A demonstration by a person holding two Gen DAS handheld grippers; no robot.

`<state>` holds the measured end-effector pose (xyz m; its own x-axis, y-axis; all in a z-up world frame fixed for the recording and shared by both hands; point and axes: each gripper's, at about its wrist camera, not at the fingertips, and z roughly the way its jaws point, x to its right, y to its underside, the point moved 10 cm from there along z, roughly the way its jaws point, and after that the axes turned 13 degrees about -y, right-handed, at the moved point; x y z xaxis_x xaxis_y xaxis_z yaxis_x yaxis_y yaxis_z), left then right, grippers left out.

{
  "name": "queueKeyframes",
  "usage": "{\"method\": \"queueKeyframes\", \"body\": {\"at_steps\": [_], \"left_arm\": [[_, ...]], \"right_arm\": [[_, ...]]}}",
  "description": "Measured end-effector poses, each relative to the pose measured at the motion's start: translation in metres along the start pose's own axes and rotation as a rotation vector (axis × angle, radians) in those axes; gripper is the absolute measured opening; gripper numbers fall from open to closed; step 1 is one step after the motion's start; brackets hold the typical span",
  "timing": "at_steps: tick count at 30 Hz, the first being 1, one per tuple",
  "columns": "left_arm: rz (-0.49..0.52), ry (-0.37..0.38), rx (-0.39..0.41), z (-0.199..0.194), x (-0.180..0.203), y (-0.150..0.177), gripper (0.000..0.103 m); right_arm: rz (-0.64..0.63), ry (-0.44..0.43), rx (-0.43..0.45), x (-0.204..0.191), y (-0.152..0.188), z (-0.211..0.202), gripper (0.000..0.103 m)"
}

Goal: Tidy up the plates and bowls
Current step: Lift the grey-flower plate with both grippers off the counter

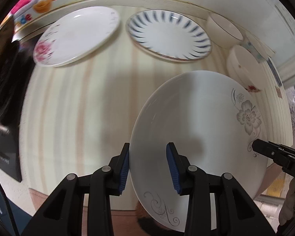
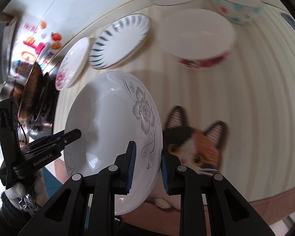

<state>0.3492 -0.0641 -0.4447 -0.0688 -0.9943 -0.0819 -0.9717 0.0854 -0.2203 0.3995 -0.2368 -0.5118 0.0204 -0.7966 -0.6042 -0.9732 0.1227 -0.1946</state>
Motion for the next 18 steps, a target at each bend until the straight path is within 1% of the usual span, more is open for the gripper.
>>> {"method": "queueKeyframes", "body": {"at_steps": [4, 8, 13, 18], "left_arm": [[0.047, 0.001, 0.007, 0.008, 0.023, -0.008, 0.034], [0.079, -0.005, 0.005, 0.015, 0.035, -0.013, 0.034], [0.101, -0.014, -0.005, 0.024, 0.044, -0.015, 0.034], [0.108, -0.019, -0.022, 0.035, 0.046, -0.018, 0.034]], "right_arm": [[0.050, 0.015, 0.019, 0.022, 0.007, -0.006, 0.026], [0.078, 0.024, 0.035, 0.035, 0.011, -0.007, 0.026], [0.101, 0.031, 0.044, 0.048, 0.015, -0.006, 0.026], [0.115, 0.038, 0.029, 0.051, 0.016, 0.000, 0.026]]}}
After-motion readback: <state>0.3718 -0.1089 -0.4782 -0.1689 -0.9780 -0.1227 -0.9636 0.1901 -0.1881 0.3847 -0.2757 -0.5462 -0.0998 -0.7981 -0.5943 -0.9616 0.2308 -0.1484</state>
